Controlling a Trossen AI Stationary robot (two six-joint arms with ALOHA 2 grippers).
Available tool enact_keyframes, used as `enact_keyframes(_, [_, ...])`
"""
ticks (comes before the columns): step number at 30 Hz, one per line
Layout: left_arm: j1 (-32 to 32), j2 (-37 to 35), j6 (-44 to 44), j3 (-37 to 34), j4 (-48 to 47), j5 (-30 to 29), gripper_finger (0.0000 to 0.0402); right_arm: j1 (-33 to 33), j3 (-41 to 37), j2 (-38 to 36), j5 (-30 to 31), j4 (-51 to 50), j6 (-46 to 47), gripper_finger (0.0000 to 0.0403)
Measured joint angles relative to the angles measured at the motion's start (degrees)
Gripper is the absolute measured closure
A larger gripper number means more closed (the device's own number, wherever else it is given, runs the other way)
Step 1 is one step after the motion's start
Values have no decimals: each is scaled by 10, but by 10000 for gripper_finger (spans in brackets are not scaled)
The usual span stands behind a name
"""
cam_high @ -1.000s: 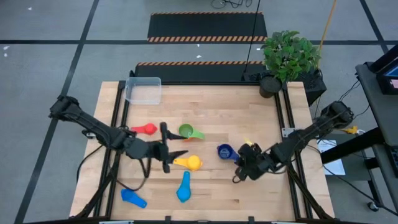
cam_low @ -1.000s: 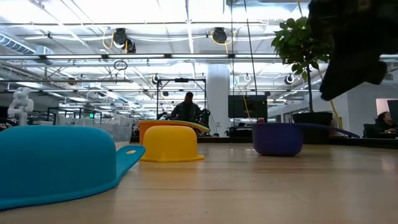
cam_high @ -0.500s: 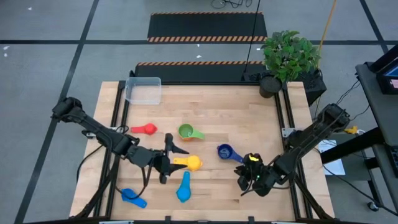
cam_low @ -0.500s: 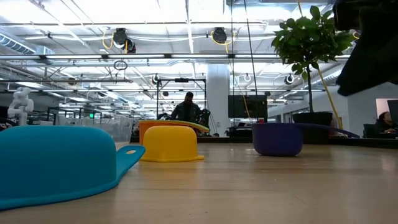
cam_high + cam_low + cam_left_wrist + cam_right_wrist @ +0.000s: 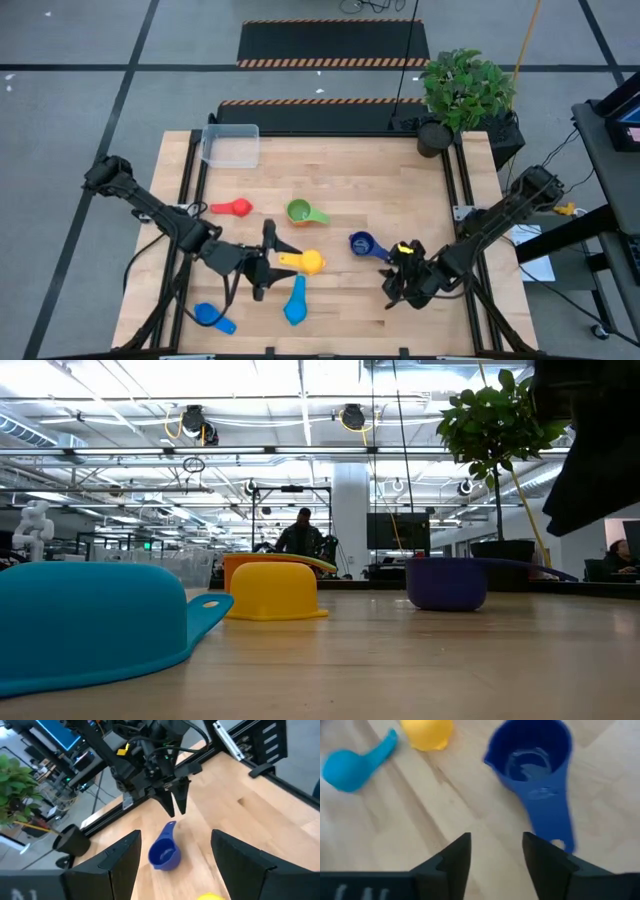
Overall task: Nest measuring cups in basket
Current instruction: Stack the dark blue measuring cup on top of the green measuring cup
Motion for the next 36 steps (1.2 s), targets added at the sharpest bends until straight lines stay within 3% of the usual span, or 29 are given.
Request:
enact_keyframes(7, [13,0,12,0,-2,-58,158,-35,-2,-2,-2,-16,-160,140])
enact_keyframes(14, [9,-45,-3,1,-53,-85,158,-22,-26,-2,4,-14,-192,79])
enact_keyframes(26, [9,-145,-52,1,-114,-89,158,-46,-104,-2,-18,23,-183,74])
enact_keyframes(31, [10,-154,-57,1,-126,-89,158,-80,-165,-4,-68,122,-224,83])
enact_keyframes(36, [10,-155,-51,1,-125,-93,158,-93,-176,-4,-72,131,-281,109])
